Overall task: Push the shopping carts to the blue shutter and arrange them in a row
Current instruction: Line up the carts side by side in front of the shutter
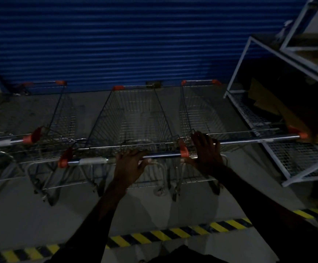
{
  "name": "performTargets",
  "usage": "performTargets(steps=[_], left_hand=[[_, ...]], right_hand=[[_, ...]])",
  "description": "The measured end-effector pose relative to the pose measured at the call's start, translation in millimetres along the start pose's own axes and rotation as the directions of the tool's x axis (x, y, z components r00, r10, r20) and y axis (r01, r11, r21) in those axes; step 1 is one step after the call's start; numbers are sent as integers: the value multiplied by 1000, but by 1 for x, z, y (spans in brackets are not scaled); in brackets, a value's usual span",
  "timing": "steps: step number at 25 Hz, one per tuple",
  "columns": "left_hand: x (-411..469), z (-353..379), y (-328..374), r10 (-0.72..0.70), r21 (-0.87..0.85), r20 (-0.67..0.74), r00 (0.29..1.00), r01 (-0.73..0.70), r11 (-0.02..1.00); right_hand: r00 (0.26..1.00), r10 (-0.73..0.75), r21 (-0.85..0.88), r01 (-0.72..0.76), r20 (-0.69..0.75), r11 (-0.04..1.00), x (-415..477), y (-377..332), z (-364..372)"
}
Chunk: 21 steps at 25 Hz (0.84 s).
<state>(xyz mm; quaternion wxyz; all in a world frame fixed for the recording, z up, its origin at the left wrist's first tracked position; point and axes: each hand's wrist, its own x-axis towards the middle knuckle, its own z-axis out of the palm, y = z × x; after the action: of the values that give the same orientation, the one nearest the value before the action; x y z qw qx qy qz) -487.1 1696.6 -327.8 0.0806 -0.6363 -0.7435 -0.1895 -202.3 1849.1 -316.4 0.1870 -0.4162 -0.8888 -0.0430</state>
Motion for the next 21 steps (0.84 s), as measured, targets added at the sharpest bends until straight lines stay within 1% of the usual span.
performTargets(steps=[2,6,8,11,13,14,16,17,19,20,21], left_hand=[[3,0,1,9,-4,7,1000,-9,1000],[3,-2,3,27,16,-4,1000,-27,1000],[4,-4,6,18,33,-5,1000,-18,999],[6,-2,9,-15,34,33,999,14,999],[8,0,11,-14,21,51,999,13,1000],[10,1,12,-8,13,55,998,7,1000],[13,2,13,7,-9,51,999,-7,1000],[14,2,15,15,-21,40,999,-14,1000],[15,1,16,23,-51,3,1000,-23,998],[14,1,16,23,-65,-17,1000,-24,998],[14,1,16,21,-74,-32,999,-24,997]], right_hand=[[998,15,44,-18,60,999,-1,10,-1],[993,-9,59,2,117,998,-3,15,0],[995,5,64,-12,101,998,-3,17,-1],[996,56,77,-61,67,995,-4,20,-4],[998,58,72,-60,28,996,-3,24,-7],[998,52,57,-54,34,997,0,27,-8],[990,35,-34,-30,138,999,8,38,-6],[976,42,-79,-26,212,997,13,45,-2],[947,88,-131,-50,309,990,22,56,6],[939,100,-138,-57,330,989,24,60,8],[939,81,-142,-35,333,989,25,65,14]])
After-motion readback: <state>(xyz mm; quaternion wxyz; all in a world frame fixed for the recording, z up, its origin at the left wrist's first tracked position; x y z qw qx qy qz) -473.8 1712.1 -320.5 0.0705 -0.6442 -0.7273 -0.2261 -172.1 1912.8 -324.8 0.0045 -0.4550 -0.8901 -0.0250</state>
